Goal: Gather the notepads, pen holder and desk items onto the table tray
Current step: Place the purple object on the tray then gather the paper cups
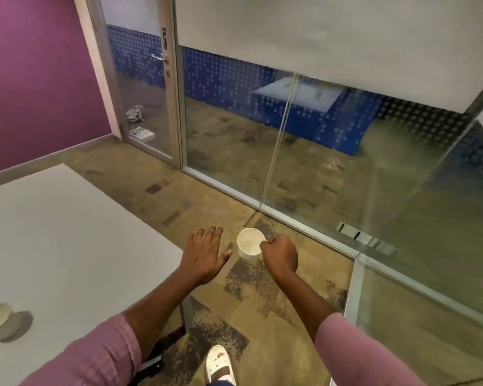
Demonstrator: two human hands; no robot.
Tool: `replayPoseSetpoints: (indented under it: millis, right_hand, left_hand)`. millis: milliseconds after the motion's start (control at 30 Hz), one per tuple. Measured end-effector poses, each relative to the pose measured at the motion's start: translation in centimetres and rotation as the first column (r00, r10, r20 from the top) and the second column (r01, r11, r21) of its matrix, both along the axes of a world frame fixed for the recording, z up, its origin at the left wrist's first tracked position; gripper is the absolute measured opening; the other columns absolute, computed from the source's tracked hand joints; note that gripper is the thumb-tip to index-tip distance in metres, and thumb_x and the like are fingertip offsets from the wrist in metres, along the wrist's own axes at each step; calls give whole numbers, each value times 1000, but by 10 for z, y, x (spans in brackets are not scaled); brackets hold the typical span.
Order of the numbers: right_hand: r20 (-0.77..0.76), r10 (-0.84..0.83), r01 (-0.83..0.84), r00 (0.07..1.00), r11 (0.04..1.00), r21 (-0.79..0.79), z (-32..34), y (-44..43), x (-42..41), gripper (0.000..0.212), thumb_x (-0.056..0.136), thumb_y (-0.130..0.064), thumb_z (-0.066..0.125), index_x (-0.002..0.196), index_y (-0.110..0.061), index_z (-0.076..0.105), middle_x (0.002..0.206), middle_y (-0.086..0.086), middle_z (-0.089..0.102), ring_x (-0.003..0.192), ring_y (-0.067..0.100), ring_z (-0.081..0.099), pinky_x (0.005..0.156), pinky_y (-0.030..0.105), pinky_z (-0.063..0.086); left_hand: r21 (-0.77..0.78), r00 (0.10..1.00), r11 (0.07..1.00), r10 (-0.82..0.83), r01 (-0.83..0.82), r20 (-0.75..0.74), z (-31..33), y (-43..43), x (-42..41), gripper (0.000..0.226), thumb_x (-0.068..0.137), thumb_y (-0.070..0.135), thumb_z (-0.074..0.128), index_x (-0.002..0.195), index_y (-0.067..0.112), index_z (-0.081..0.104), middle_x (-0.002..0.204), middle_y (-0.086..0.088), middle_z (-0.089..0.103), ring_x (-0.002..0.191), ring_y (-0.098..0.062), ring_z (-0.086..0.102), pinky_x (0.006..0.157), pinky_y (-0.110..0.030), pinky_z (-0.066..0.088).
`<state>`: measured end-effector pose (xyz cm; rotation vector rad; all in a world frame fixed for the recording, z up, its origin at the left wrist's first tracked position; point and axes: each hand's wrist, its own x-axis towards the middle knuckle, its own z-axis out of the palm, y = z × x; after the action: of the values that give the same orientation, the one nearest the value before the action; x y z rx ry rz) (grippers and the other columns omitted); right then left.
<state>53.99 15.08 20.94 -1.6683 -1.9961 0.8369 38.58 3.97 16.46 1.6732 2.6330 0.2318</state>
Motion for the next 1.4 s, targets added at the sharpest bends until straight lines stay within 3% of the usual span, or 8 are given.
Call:
replayPoseSetpoints:
  millis: [200, 400, 567, 767, 1000, 1167, 1400]
  right_hand:
    - [11, 123, -123, 992, 992, -6, 2, 104, -98, 14, 74, -22, 57, 74, -11, 67, 70, 7, 62, 63, 28, 54, 46, 21, 26]
    - [47, 203, -200, 978, 979, -48, 10, 206, -199, 10, 75, -22, 55, 69, -16, 58, 72, 4, 64, 68, 28, 59, 57, 27, 39]
    - [67, 289, -284, 955, 956, -71, 14, 271, -284, 17, 75, -22, 53, 78, -11, 65, 80, 9, 68, 75, 36, 65, 66, 38, 57]
    - [83, 434, -428, 897, 900, -79, 1, 336, -416, 11, 76, -21, 54, 68, -13, 56, 76, 9, 65, 73, 34, 60, 60, 29, 43]
    - [73, 637, -632, 768, 771, -74, -9, 414, -589, 11, 78, -21, 55, 74, -13, 61, 90, 13, 71, 83, 35, 63, 64, 29, 43]
    - [85, 752, -749, 654, 659, -64, -7, 444, -702, 25, 82, -24, 56, 93, -7, 70, 98, 14, 71, 92, 35, 65, 66, 28, 42]
    - [15, 828, -823, 560, 558, -108, -5, 436, -856, 17, 75, -22, 60, 81, -10, 70, 88, 12, 73, 80, 33, 65, 60, 26, 40]
  left_hand:
    - [21, 991, 991, 135, -136, 25, -16, 91, -86, 72, 92, 64, 20, 147, 18, 26, 152, -9, 34, 133, -32, 36, 110, -50, 27]
    - [0, 975, 975, 222, -222, 21, -9, 181, -176, 70, 92, 63, 22, 145, 18, 26, 149, -7, 37, 131, -31, 38, 108, -49, 29]
    - [11, 961, 961, 275, -275, 12, -2, 236, -252, 72, 89, 65, 19, 142, 18, 29, 147, -7, 39, 129, -32, 39, 107, -49, 30]
    - [28, 914, 913, 406, -406, 12, -12, 290, -359, 74, 87, 66, 19, 140, 17, 34, 143, -10, 43, 125, -34, 43, 104, -51, 32]
    - [-26, 783, 783, 622, -621, 17, -23, 349, -497, 75, 89, 65, 23, 146, 17, 28, 150, -9, 37, 132, -34, 37, 109, -51, 27]
    - [-52, 682, 681, 731, -731, -6, -14, 354, -576, 74, 89, 64, 24, 146, 18, 26, 150, -8, 37, 131, -34, 37, 107, -52, 28]
    - [-56, 532, 532, 846, -845, 13, -13, 345, -698, 76, 89, 65, 20, 149, 19, 23, 153, -8, 34, 138, -35, 32, 111, -56, 22]
